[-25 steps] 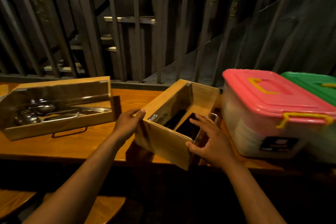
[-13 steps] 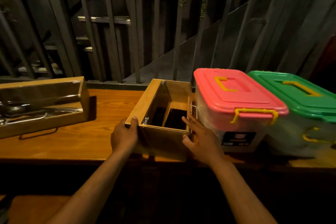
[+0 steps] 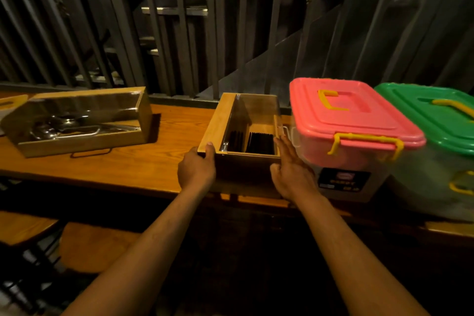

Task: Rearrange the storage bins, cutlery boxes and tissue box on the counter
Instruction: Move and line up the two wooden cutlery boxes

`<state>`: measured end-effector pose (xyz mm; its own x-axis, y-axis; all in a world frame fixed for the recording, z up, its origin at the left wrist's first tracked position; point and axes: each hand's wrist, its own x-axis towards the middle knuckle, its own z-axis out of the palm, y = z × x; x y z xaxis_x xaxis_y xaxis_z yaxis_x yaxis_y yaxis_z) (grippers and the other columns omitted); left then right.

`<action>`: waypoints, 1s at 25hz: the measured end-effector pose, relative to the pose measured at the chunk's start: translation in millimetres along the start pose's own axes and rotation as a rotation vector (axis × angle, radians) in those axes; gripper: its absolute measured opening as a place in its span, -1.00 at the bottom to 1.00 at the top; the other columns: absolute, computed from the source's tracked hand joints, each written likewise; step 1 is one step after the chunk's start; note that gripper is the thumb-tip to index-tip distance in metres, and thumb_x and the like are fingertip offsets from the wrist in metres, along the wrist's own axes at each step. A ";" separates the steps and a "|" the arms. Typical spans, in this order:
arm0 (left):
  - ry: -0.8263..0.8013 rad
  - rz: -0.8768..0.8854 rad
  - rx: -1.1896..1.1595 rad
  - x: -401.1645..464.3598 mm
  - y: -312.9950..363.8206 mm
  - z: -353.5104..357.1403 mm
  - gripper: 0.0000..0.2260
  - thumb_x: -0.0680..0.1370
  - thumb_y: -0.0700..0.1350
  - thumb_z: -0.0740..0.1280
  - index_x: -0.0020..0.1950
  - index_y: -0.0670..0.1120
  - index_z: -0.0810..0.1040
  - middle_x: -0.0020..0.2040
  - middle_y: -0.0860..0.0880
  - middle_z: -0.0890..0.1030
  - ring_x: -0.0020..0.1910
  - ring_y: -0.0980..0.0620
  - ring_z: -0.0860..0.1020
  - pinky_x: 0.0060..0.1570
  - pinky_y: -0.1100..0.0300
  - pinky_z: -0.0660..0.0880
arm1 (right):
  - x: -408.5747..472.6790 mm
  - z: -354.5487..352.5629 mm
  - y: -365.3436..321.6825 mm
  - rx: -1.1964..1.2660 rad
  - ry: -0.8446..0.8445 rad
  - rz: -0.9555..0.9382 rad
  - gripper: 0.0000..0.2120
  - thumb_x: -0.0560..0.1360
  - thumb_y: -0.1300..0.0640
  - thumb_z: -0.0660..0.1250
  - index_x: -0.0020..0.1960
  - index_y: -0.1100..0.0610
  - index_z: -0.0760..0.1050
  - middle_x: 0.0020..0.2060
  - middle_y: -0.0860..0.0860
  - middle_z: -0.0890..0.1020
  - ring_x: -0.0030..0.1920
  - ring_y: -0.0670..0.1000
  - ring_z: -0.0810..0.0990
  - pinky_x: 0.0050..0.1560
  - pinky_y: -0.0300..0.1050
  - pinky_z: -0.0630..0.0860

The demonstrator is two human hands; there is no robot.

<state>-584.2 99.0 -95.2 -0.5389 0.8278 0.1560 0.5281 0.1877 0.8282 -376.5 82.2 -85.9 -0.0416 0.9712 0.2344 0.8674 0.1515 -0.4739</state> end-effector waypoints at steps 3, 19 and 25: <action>-0.050 0.053 -0.026 3.8 1.0 -3.3 -0.56 0.62 0.20 0.12 0.17 -0.11 0.55 0.03 -0.11 0.61 -0.11 -0.05 0.54 -0.26 0.13 0.44 | 0.5 -0.3 1.1 -0.024 0.007 0.007 -0.32 0.51 0.04 0.17 0.56 -0.08 -0.03 0.59 -0.14 -0.08 0.54 0.05 0.15 0.35 0.10 0.36; -0.106 0.607 0.371 59.5 -71.2 -161.4 -0.55 0.60 0.16 0.20 0.47 0.06 0.36 0.32 -0.06 0.55 0.28 -0.08 0.50 0.12 0.00 0.49 | -21.1 42.4 -182.0 -0.189 0.015 -0.074 -0.31 0.48 -0.12 0.30 0.54 -0.12 0.11 0.59 0.03 -0.01 0.57 0.15 -0.07 0.51 0.29 -0.05; 0.002 0.571 0.553 150.3 -166.9 -277.3 -0.51 0.59 0.19 0.15 0.50 0.07 0.28 0.44 -0.08 0.43 0.46 -0.12 0.30 0.40 -0.08 0.28 | 2.8 149.8 -319.2 -0.069 -0.020 -0.141 -0.38 0.52 -0.14 0.26 0.52 -0.18 0.13 0.58 -0.01 0.05 0.57 0.11 -0.05 0.49 0.25 0.02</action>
<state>-935.3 45.5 -60.7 -0.0873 0.8741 0.4779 0.9721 -0.0299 0.2324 -727.7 64.1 -61.1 -0.1751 0.9447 0.2771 0.8843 0.2747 -0.3776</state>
